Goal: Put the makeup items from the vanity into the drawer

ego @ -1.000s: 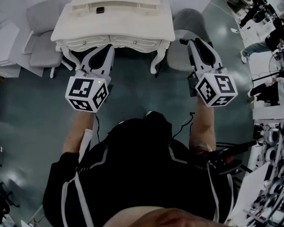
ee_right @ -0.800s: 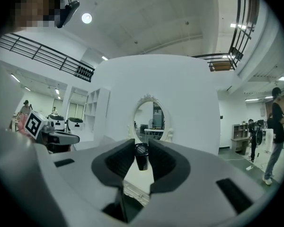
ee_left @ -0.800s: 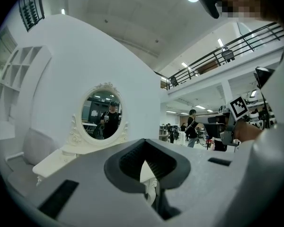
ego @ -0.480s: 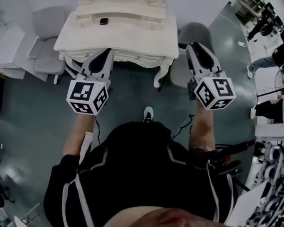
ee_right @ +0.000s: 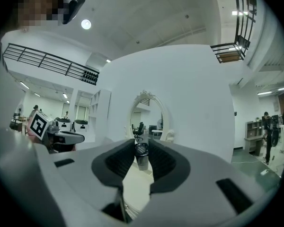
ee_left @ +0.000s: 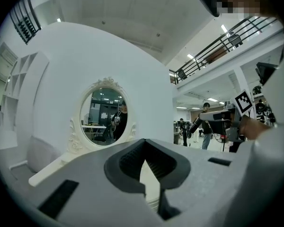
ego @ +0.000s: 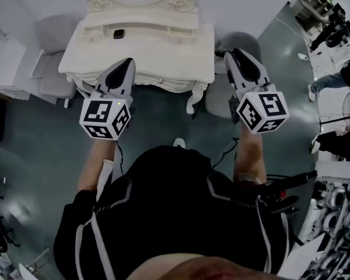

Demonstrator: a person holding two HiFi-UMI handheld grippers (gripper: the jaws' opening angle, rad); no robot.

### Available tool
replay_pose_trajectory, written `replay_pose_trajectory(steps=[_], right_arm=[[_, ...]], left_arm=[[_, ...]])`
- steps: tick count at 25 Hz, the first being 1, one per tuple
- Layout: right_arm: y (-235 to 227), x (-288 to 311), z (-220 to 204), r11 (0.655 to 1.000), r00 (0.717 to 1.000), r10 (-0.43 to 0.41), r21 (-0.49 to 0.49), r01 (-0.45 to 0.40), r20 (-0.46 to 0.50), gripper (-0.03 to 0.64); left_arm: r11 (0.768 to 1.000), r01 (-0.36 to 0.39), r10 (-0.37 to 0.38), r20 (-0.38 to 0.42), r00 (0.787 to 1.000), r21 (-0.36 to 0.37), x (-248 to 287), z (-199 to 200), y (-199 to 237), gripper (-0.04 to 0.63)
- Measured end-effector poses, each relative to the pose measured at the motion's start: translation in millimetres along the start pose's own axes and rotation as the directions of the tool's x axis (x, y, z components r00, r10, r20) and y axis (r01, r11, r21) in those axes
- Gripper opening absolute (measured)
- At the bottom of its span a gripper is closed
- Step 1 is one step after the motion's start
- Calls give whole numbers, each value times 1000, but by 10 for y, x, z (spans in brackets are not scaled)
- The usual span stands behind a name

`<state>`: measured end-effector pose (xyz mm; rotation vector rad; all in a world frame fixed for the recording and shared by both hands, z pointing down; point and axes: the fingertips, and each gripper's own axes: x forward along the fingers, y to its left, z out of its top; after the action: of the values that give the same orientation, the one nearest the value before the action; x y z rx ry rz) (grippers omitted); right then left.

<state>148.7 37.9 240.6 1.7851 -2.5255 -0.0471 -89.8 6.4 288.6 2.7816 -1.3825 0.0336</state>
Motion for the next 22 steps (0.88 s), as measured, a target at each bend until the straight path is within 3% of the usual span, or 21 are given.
replay_pose_trajectory(steps=[14, 22], right_arm=[[-867, 400, -152, 998, 999, 52, 26, -52, -6, 94], [-987, 839, -250, 999, 999, 41, 26, -40, -24, 94]], left_arm=[[999, -30, 31, -44, 999, 27, 987, -63, -201, 3], [999, -24, 26, -46, 999, 35, 1319, -124, 110, 3]])
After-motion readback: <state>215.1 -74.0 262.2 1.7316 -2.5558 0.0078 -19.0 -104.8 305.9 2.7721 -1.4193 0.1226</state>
